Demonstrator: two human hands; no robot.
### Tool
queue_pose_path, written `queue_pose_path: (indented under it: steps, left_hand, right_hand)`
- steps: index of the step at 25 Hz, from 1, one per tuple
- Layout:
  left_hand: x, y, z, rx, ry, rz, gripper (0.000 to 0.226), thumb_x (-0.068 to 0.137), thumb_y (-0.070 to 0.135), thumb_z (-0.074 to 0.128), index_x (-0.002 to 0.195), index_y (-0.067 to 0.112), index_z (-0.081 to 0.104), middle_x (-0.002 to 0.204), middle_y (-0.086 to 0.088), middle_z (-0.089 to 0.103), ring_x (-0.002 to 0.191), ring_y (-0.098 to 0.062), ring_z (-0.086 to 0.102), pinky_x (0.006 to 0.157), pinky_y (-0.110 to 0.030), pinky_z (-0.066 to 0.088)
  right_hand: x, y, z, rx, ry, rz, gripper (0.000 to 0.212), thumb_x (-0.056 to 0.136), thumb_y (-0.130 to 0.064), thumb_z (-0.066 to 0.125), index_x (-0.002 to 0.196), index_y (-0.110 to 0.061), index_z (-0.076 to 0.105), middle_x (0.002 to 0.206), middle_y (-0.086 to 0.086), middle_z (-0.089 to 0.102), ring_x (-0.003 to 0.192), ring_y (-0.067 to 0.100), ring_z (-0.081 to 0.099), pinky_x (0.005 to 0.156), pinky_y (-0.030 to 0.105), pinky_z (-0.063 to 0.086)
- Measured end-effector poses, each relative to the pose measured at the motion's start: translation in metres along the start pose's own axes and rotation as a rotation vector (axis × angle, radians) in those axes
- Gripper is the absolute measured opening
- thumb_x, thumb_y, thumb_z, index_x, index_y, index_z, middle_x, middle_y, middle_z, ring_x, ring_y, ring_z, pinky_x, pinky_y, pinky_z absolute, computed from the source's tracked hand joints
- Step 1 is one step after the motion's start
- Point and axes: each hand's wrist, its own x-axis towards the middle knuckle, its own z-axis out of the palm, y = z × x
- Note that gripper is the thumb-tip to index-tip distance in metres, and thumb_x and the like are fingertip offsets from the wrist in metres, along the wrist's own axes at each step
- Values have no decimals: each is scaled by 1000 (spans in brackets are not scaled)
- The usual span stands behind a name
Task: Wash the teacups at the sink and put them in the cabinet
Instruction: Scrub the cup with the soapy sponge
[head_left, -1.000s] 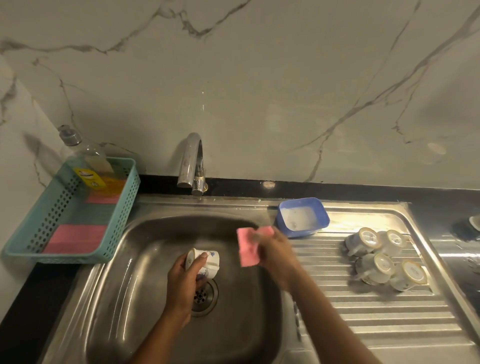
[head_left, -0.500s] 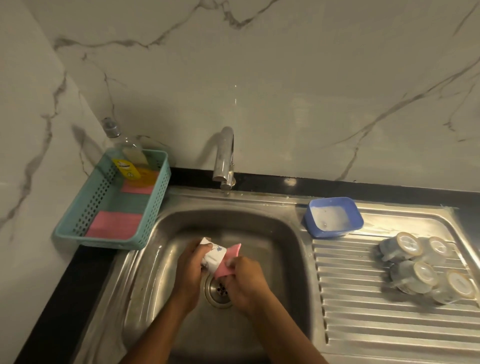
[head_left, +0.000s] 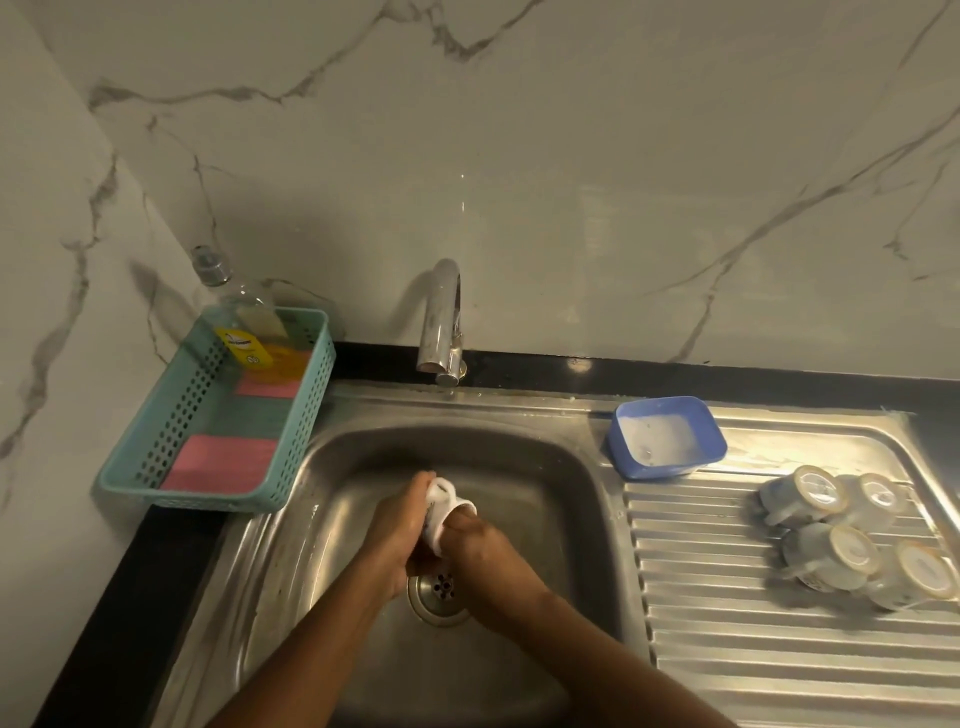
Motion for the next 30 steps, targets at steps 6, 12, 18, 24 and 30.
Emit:
queue_pose_path:
  steps: [6, 12, 18, 24, 30]
  left_hand:
    - [-12, 14, 0, -492, -295, 303, 42, 86, 33, 60, 118, 6, 67, 113, -14, 72, 107, -29, 67, 99, -41, 50]
    - [4, 3, 13, -196, 222, 44, 25, 81, 21, 75, 89, -2, 71, 82, -17, 71, 67, -29, 66, 61, -35, 53]
    - [-17, 16, -6, -174, -209, 271, 32, 85, 31, 63, 106, 8, 71, 95, -9, 77, 86, -25, 70, 77, -35, 55]
    - [-4, 29, -1, -300, -106, 222, 18, 75, -1, 55, 84, -1, 70, 68, -13, 66, 60, -24, 65, 60, -29, 54]
    - [3, -7, -6, -270, 5, 80, 22, 90, 23, 60, 102, 9, 72, 87, -15, 72, 74, -25, 67, 67, -32, 50]
  right_hand:
    - [10, -45, -1, 1238, 13, 228, 41, 90, 13, 41, 125, 6, 62, 123, 22, 68, 114, 30, 68, 101, 37, 54]
    - [4, 25, 25, -360, 236, -558, 26, 88, 8, 61, 110, -2, 70, 119, 6, 64, 112, 18, 64, 94, 30, 54]
    - [2, -22, -9, 525, 53, 61, 34, 83, 0, 50, 109, 2, 72, 94, 4, 76, 84, 5, 71, 79, 22, 52]
    - [-10, -15, 19, -7, 353, -440, 35, 99, 0, 46, 125, -8, 68, 123, 2, 68, 117, 10, 63, 100, 22, 48]
    - [4, 5, 10, 9, 147, -99, 34, 88, -14, 49, 114, -5, 69, 105, 1, 73, 97, 15, 70, 83, 27, 53]
